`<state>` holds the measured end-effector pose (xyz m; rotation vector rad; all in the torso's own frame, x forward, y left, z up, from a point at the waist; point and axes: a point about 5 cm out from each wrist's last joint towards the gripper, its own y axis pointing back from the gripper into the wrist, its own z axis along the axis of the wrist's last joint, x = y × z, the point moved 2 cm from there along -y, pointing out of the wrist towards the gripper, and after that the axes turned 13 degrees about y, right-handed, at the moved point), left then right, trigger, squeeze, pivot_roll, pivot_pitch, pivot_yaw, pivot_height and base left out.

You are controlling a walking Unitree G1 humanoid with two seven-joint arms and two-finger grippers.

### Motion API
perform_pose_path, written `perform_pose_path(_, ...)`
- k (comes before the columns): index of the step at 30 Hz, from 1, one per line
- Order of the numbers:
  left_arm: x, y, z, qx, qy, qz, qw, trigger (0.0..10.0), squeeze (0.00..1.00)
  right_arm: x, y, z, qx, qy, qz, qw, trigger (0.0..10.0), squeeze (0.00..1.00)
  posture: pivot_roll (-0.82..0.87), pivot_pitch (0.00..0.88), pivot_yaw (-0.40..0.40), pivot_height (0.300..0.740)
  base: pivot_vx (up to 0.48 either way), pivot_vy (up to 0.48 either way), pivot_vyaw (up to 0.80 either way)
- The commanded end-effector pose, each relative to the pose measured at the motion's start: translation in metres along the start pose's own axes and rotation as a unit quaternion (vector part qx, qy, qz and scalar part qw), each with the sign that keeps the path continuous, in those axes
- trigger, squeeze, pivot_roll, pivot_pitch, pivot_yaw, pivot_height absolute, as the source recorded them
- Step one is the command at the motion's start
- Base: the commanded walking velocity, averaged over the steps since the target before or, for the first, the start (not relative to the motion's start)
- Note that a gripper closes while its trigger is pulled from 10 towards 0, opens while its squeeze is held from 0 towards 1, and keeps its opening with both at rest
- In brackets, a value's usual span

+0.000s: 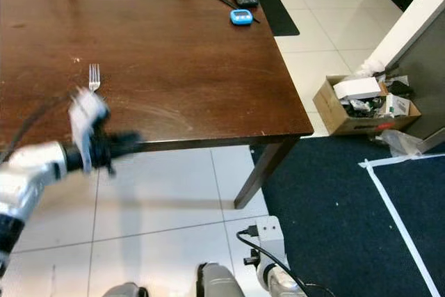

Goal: Setting the table

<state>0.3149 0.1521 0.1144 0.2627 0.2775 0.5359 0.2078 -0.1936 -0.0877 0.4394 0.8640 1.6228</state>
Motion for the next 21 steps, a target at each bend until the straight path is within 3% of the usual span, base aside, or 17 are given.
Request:
perform_pose_path(1,-0.007,-0.001,-0.003,0.016,-0.01,-0.025,1.0,10.0,0.0,0.002,0.001,-0.005,0.009,-0.003,0.004,1.0,10.0,0.0,0.06,0.084,-0.019,0.74,0.0,0.0,0.0)
perform_pose_path(6,-0.028,-0.007,-0.019,0.038,0.021,-0.072,0.996,10.0,0.0,-0.002,0.002,-0.006,0.01,-0.003,0.001,1.0,10.0,0.0,0.05,0.086,-0.016,0.74,0.0,0.0,0.0)
perform_pose_path(13,-0.033,-0.012,-0.049,0.098,0.007,-0.065,0.993,10.0,0.0,-0.002,0.002,-0.007,0.012,-0.002,0.002,1.0,10.0,0.0,0.05,0.085,-0.017,0.74,0.0,0.0,0.0)
perform_pose_path(17,-0.028,-0.012,-0.081,0.188,-0.017,-0.027,0.982,10.0,0.0,-0.001,0.001,-0.005,0.012,-0.002,0.002,1.0,10.0,0.0,0.05,0.087,-0.016,0.74,0.0,0.0,0.0)
perform_pose_path(18,-0.019,-0.014,-0.099,0.226,-0.014,0.036,0.973,10.0,0.0,0.0,0.001,-0.004,0.011,-0.002,0.003,1.0,10.0,0.0,0.05,0.087,-0.016,0.74,0.0,0.0,0.0)
perform_pose_path(19,-0.019,-0.014,-0.099,0.226,-0.014,0.036,0.973,10.0,0.0,0.0,0.001,-0.004,0.011,-0.002,0.003,1.0,10.0,0.0,0.05,0.087,-0.016,0.74,0.0,0.0,0.0)
perform_pose_path(20,-0.012,-0.017,-0.109,0.23,0.003,0.088,0.969,10.0,0.0,0.002,0.0,-0.003,0.012,-0.002,0.004,1.0,10.0,0.0,0.05,0.087,-0.016,0.74,0.0,0.0,0.0)
perform_pose_path(21,-0.011,-0.018,-0.112,0.233,0.014,0.1,0.967,10.0,0.0,0.002,0.0,-0.003,0.012,-0.001,0.004,1.0,10.0,0.0,0.05,0.089,-0.015,0.74,0.0,0.0,0.0)
